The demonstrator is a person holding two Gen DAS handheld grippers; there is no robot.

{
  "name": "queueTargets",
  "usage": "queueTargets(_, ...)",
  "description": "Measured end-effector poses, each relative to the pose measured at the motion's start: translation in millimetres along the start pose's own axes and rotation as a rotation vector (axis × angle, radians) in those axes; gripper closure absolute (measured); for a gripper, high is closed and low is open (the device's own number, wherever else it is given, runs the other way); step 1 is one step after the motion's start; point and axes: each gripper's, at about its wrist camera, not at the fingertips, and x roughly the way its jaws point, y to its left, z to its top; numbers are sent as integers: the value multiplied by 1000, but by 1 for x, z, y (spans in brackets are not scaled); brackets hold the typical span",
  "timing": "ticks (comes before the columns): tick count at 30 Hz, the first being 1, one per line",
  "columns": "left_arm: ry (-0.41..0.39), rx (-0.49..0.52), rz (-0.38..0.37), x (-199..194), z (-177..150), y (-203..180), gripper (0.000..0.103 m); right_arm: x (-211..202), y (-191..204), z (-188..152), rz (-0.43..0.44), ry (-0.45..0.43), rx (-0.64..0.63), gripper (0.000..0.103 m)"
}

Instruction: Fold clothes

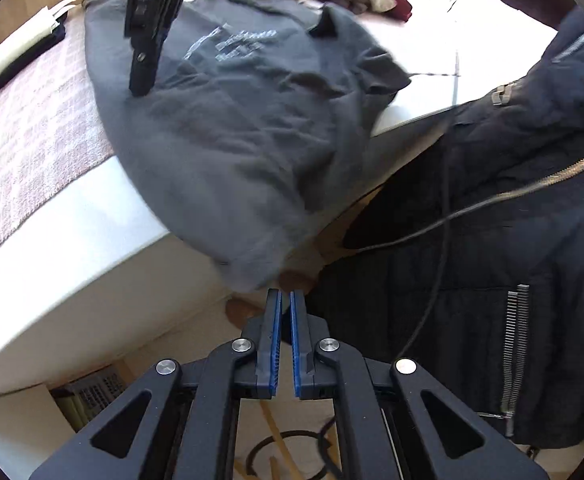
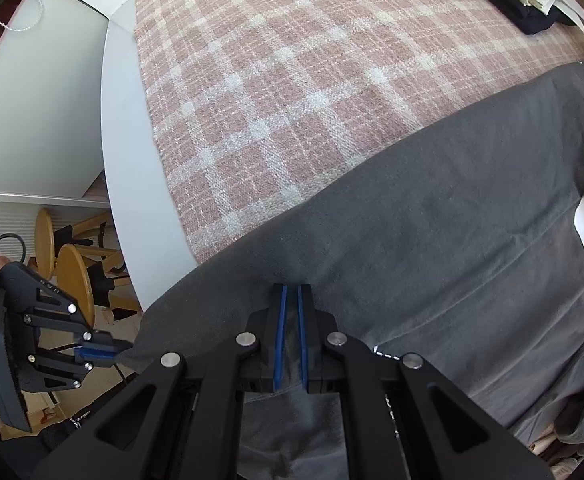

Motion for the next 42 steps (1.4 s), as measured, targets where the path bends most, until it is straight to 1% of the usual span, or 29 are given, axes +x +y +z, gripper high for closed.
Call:
queueTargets(1,31,0,-5,3,-9,-6,90,-2,-6,1,9,0,5,98)
queueTargets(2,61,0,-11,6,-18,-11,86,-3,-9,1,15,1,8,98)
queueTargets(3,89,-5,-16,10,-26,-15,86,-4,-10,2,16,2,6,98)
queueTargets(6,80,-133,-15,20,-30,11,88,-7,-15,2,8,3,-8,98)
queueTargets(7,17,-189,-25,14,-21,23,88,-9,-20,1,4,4,-15,98)
queueTargets(8,-60,-217,-31,3,-12,32,87,-11,-19,1,-3,7,-19,98)
queueTargets(9,-134,-216,-22,-11,-9,39,85,-14,-16,0,-5,9,-18,98)
queueTargets(10,-144,-206,-12,-8,0,39,81,-18,-13,-2,13,-2,-13,98)
queueTargets(11,-154,-196,-1,-5,9,39,73,-23,-10,-4,45,-22,-9,98)
queueTargets(13,-173,-176,21,1,28,40,64,-29,-8,-9,79,-51,0,97)
queueTargets(14,-182,-166,31,4,37,40,66,-29,-8,-12,82,-60,3,96)
queueTargets(16,-198,-149,52,10,54,41,66,-24,-12,-16,81,-50,17,96)
queueTargets(18,-152,-199,63,20,51,49,72,-21,-20,-22,97,-28,46,96)
queueTargets(19,-152,-212,64,20,52,48,73,-26,-27,-28,111,-40,65,96)
queueTargets(20,-154,-223,65,20,53,45,73,-39,-39,-36,131,-78,94,96)
queueTargets(23,-204,-210,49,-1,71,17,70,-97,-93,-76,174,-243,229,94)
queueTargets(24,-221,-206,44,-8,77,8,70,-116,-115,-93,139,-294,286,89)
queueTargets(25,-238,-201,39,-15,83,-2,67,-134,-137,-109,74,-337,341,85)
queueTargets(26,-255,-197,34,-22,88,-11,64,-152,-159,-126,8,-381,396,77)
queueTargets(27,-272,-193,29,-29,94,-20,63,-166,-179,-141,-69,-412,449,72)
queueTargets(28,-289,-188,24,-36,100,-30,62,-178,-201,-155,-130,-425,497,72)
queueTargets(29,-305,-184,19,-43,106,-39,61,-190,-226,-169,-167,-433,542,72)
queueTargets(30,-320,-177,14,-49,113,-49,60,-198,-246,-181,-176,-437,577,72)
queueTargets(32,-323,-138,10,-41,137,-67,54,-206,-275,-201,-145,-439,626,72)
queueTargets(33,-311,-126,3,-47,140,-70,53,-207,-284,-208,-134,-437,641,72)
queueTargets(35,-287,-100,-7,-58,146,-75,53,-204,-293,-214,-116,-429,654,72)
queueTargets(37,-253,-63,32,-54,155,-81,52,-196,-291,-213,-70,-427,658,72)
queueTargets(39,-223,-73,31,-68,156,-81,51,-188,-286,-209,-65,-420,655,72)
queueTargets(42,-202,-105,-3,-61,166,-79,48,-179,-276,-205,-69,-404,632,72)
